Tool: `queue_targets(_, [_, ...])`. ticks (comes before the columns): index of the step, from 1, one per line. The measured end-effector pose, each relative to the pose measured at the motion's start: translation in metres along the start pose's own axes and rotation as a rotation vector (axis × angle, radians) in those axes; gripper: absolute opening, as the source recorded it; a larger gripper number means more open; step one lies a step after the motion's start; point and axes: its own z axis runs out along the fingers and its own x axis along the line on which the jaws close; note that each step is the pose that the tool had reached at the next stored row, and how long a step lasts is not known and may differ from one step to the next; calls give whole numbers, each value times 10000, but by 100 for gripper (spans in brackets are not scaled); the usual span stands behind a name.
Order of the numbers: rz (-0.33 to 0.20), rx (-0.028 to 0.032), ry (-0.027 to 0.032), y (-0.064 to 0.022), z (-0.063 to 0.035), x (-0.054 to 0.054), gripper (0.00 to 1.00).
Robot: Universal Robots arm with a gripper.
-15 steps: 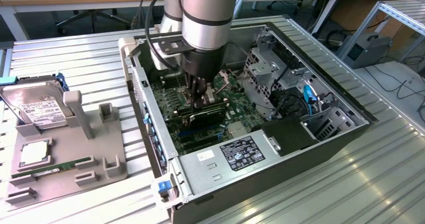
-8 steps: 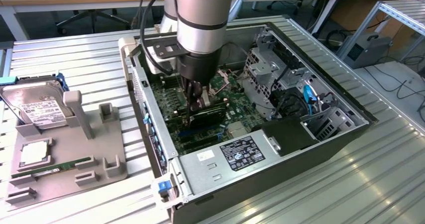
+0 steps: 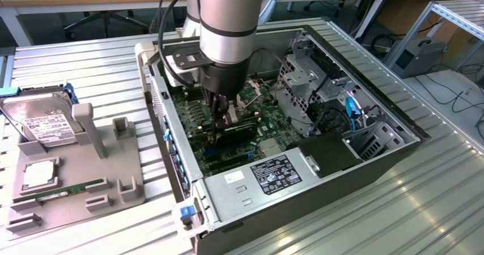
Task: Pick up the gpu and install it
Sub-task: 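Press down on the gpu until it lock into place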
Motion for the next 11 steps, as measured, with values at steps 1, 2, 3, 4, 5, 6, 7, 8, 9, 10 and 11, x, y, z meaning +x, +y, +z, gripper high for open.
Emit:
queue_targets(1, [0, 1, -2, 7, 5, 0, 11])
queue_targets(2, [0, 1, 1, 9, 10, 0, 11])
queue_targets(3, [-1, 1, 4, 9, 14, 0, 11])
queue_targets(4, [-1, 1, 5, 9, 17, 0, 11])
queue_targets(5, [-1, 0, 7, 9, 20, 0, 11])
queue_targets(6, [-1, 0, 8, 9, 24, -1, 11])
queue_targets(7, [0, 1, 7, 9, 28, -1, 11])
queue_targets(8, [0, 2, 7, 9, 33, -1, 11])
queue_targets(9, [0, 1, 9, 9, 36, -2, 11])
queue_targets(10, [0, 5, 4, 9, 44, -3, 11])
queue_targets(11, [0, 5, 8, 9, 47, -3, 11])
